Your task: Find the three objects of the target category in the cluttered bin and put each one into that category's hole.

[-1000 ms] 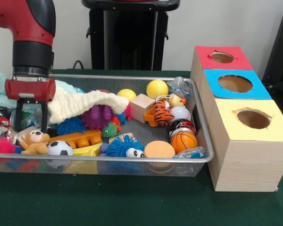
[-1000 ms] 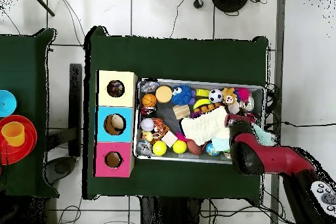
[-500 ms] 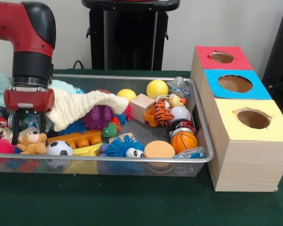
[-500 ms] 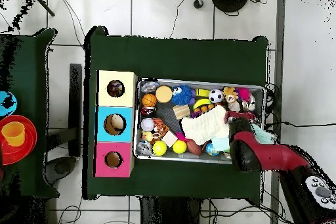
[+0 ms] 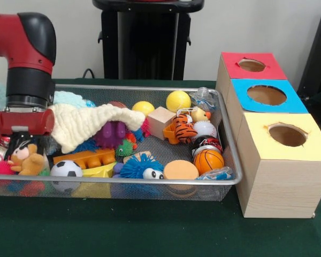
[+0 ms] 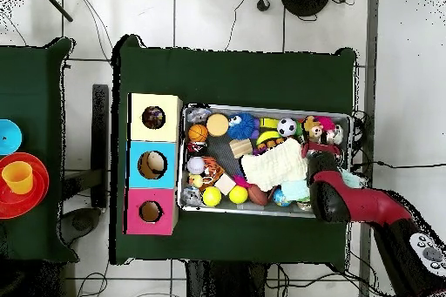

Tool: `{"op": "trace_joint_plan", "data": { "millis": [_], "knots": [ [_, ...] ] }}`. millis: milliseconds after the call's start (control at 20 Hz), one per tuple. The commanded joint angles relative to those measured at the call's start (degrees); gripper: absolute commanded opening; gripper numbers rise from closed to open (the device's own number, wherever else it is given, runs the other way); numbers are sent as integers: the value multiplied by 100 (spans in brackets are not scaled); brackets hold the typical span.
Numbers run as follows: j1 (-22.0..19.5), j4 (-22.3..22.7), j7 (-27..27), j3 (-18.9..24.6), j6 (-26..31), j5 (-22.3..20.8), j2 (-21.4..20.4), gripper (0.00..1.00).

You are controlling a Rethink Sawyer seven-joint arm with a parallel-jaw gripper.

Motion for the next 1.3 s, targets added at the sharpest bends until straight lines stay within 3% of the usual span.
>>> {"op": "trace_joint_plan", "data": {
  "millis": [50,600,1300],
  "knots": [
    [-685,-450,-688,237,2392,-246,1273,100],
    [-875,-206,-1010,367,3753,549,1307,100],
    [-789,315,-589,142,4003,1139,1232,100]
  ]
}}
